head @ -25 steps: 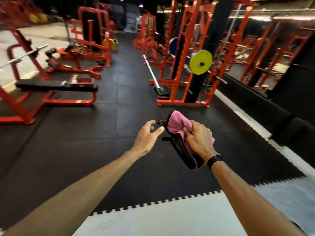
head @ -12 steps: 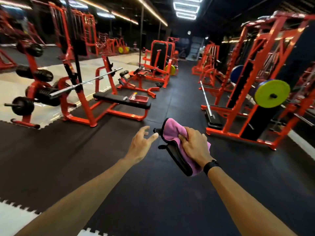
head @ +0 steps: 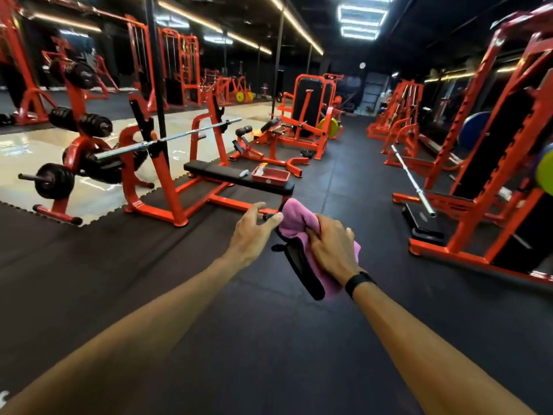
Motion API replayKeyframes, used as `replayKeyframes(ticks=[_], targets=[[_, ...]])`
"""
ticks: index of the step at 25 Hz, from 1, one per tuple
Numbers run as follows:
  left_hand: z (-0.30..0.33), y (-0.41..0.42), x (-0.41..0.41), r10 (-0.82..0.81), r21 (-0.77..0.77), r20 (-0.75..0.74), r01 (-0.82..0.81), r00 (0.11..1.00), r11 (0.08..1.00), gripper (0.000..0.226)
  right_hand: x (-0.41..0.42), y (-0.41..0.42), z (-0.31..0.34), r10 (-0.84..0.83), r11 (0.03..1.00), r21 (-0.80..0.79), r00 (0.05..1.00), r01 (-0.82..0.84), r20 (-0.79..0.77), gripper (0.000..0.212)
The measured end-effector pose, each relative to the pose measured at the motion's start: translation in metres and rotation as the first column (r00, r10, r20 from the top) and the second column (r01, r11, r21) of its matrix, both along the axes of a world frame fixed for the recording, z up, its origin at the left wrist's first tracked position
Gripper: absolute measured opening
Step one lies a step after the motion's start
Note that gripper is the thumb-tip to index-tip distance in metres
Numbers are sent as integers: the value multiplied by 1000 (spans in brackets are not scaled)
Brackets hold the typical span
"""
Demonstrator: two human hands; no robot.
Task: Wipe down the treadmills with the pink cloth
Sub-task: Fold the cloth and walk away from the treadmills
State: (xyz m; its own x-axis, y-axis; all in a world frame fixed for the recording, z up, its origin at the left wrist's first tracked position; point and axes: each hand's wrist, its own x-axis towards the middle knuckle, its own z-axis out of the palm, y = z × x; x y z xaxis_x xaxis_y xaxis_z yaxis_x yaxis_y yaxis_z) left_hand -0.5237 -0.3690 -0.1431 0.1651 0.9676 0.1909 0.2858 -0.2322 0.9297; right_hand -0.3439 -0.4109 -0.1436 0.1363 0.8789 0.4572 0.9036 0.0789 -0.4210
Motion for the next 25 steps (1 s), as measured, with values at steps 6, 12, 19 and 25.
replayKeyframes(ticks=[6, 12, 19, 25], targets=[[12, 189, 24, 36, 24, -36, -35, 999, 999, 67, 35, 206, 15, 49, 997, 58, 999, -49, 1, 14], [-7, 373, 60, 89, -21, -45, -90, 995, 996, 82, 71, 392, -7, 86, 995, 45, 996, -86, -19, 23], [-7, 551, 81, 111, -61, 6, -110, 994, 992, 86, 92, 584, -8, 113, 993, -31, 994, -113, -8, 30], [-37, 726, 85, 93, -94, 20, -91, 995, 991, 84, 107, 742, -29, 84, 989, -125, 996, -81, 15, 22]])
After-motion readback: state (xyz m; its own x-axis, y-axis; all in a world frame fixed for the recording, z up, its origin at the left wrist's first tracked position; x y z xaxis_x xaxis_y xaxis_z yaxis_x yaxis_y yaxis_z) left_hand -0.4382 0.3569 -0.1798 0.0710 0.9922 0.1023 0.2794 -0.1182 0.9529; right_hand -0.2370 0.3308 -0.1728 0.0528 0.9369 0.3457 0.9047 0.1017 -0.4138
